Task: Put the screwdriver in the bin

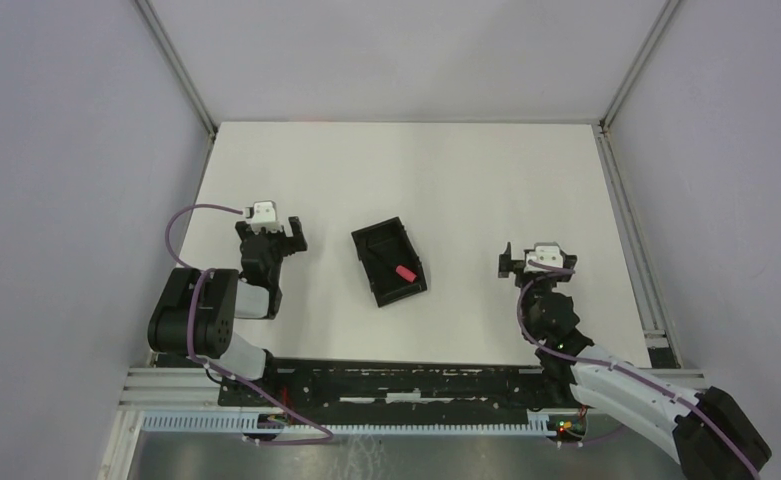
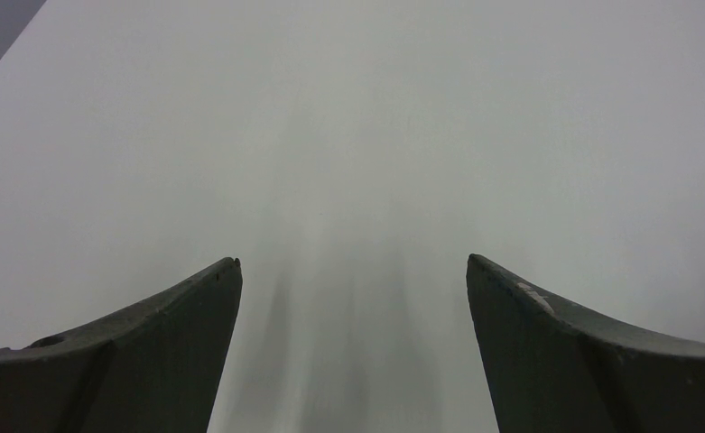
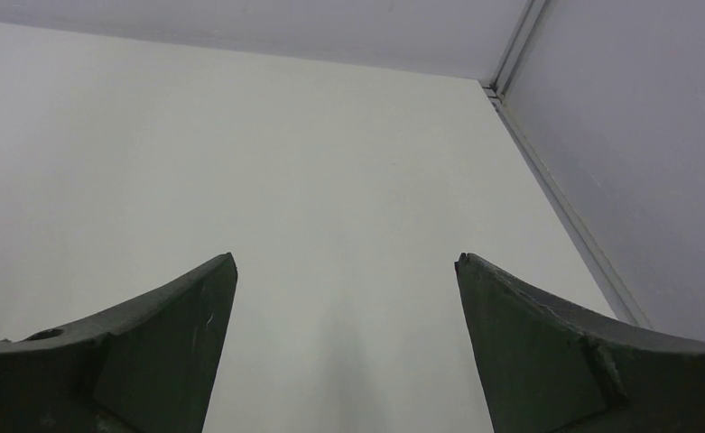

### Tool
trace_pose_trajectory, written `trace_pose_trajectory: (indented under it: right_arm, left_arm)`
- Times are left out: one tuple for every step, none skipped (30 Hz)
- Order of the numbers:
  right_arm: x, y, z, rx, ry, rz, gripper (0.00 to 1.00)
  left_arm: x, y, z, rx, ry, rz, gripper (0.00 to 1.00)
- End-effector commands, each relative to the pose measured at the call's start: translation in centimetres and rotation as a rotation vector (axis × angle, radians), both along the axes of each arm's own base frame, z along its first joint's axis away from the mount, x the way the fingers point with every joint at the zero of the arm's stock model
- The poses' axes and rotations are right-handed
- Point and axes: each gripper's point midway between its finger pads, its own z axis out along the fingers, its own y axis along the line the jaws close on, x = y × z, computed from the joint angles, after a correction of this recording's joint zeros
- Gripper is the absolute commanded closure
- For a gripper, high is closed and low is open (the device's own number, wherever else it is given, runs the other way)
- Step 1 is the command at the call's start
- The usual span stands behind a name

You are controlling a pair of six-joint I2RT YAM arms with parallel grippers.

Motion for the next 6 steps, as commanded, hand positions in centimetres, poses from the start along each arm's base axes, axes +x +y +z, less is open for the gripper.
trace_pose_trajectory:
  right_arm:
    - [-1.59, -1.63, -5.09, -0.042, 0.071, -0.017, 0.02]
    - [-1.57, -1.67, -5.12, -0.043, 0.073, -0.019, 0.02]
    - [-1.53, -1.62, -5.09, -0.042, 0.073, -0.017, 0.02]
    - [-1.52, -1.66, -5.14, -0.044, 0.076, -0.018, 0.02]
    - [-1.48, -1.62, -5.14, -0.045, 0.077, -0.016, 0.02]
    - [-1.47, -1.58, -5.14, -0.046, 0.078, -0.014, 0.02]
  left_arm:
    - [0.56, -0.06, 1.26, 0.013, -0.051, -0.004, 0.0]
    - [0.57, -0.09, 1.25, 0.013, -0.05, -0.005, 0.0]
    - [0.58, -0.04, 1.23, 0.013, -0.05, -0.003, 0.0]
    - [0.57, -0.01, 1.22, 0.013, -0.05, -0.002, 0.0]
    - [0.56, -0.02, 1.23, 0.013, -0.05, -0.002, 0.0]
    - [0.56, -0.01, 1.28, 0.013, -0.051, -0.002, 0.0]
